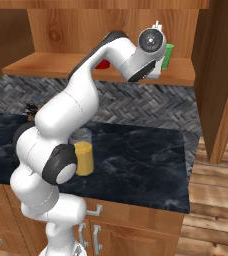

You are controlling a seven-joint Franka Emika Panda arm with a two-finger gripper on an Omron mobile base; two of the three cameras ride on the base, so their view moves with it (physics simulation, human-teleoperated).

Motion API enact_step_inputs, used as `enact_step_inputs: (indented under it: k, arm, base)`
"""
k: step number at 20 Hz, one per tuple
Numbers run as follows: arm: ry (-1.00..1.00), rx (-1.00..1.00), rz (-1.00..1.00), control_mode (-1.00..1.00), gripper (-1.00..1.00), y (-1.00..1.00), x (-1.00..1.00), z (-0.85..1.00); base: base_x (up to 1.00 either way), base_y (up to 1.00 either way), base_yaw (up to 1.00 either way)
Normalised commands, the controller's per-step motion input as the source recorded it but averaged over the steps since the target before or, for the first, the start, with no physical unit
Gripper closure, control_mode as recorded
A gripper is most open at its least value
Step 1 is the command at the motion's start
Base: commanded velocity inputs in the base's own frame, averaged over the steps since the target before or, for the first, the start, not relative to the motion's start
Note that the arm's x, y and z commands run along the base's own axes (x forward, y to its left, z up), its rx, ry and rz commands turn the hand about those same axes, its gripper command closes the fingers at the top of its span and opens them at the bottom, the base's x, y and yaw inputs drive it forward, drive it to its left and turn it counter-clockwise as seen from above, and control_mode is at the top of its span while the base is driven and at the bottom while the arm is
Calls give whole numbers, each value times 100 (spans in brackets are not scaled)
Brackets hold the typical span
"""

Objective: There is a tray on the dining counter. Grab the cup, mug, and pitcher and place them on the tray. The pitcher may be placed next to the tray if it cannot fit the tray.

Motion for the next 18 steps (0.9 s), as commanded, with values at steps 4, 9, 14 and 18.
enact_step_inputs:
  k: [4,9,14,18]
  arm:
    - [0,0,0,-100,-100,-12,22,0]
    - [0,0,0,-100,-100,-5,24,0]
    - [1,0,0,-100,-100,0,21,0]
    - [4,0,0,-100,-100,0,16,0]
  base:
    - [0,0,0]
    - [0,0,0]
    - [0,0,0]
    - [0,0,0]
